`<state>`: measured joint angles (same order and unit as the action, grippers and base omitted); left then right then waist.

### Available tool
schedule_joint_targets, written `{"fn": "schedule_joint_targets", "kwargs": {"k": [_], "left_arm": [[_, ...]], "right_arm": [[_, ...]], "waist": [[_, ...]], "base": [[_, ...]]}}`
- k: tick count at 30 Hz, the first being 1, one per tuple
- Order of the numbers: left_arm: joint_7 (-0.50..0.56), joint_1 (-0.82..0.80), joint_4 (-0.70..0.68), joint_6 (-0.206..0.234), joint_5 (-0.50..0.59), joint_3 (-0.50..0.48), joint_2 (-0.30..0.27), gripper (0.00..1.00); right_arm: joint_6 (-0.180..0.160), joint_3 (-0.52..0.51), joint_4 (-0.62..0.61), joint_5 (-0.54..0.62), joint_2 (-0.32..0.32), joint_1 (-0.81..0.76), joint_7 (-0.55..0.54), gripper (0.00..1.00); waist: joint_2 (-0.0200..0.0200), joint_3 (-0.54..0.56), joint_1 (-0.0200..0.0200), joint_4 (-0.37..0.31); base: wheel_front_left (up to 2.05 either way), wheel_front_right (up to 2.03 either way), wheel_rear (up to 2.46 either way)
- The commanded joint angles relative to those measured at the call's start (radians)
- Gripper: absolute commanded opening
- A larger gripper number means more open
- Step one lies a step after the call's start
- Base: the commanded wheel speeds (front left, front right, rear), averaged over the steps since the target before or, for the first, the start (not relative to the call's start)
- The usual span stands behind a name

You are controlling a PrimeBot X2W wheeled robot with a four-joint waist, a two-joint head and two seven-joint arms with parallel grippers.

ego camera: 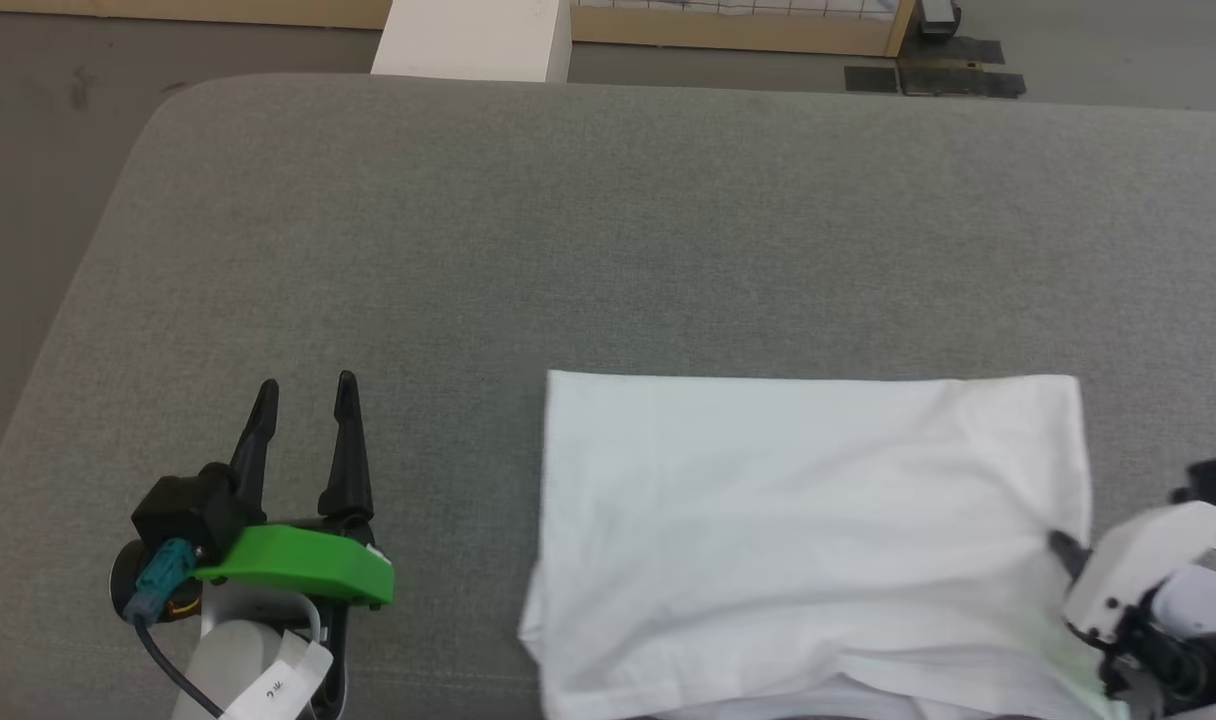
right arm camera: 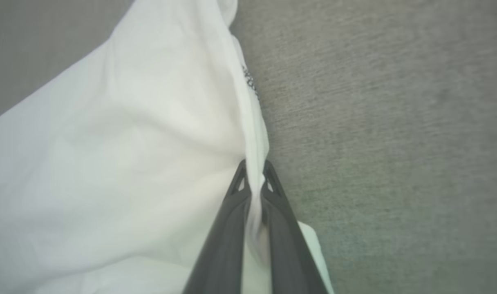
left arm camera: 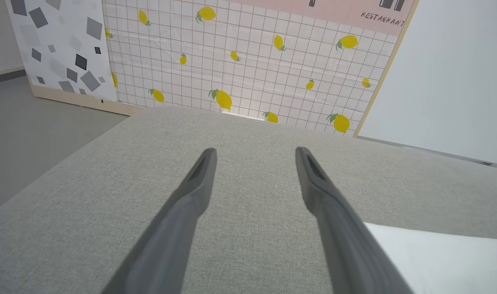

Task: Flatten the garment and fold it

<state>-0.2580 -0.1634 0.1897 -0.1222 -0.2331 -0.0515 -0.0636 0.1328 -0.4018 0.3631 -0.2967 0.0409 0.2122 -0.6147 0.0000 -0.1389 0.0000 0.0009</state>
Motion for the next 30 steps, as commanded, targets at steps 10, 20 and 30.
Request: {"fn": "schedule_joint_targets", "kwargs": {"k": [10, 20, 30], "left_arm": [[-0.004, 0.027, 0.002, -0.005, 0.005, -0.008, 0.009, 1.00], [-0.004, 0.025, 0.007, -0.007, 0.004, 0.000, 0.011, 1.00], [-0.004, 0.019, 0.006, -0.008, 0.007, 0.003, 0.012, 1.00]], "right_arm": [[-0.002, -0.231, -0.081, 0.165, 0.009, -0.034, 0.063, 0.00], [-0.002, -0.070, -0.268, 0.125, 0.009, -0.117, -0.016, 0.00], [-0.002, 0.360, -0.715, 0.070, 0.009, -0.245, -0.217, 0.00]], "waist": [[0.0000, 0.013, 0.0000, -0.018], [0.0000, 0.023, 0.0000, -0.012], [0.0000, 0.010, 0.0000, 0.003]], "base": [[0.00, 0.00, 0.00], [0.00, 0.00, 0.00], [0.00, 0.00, 0.00]]}}
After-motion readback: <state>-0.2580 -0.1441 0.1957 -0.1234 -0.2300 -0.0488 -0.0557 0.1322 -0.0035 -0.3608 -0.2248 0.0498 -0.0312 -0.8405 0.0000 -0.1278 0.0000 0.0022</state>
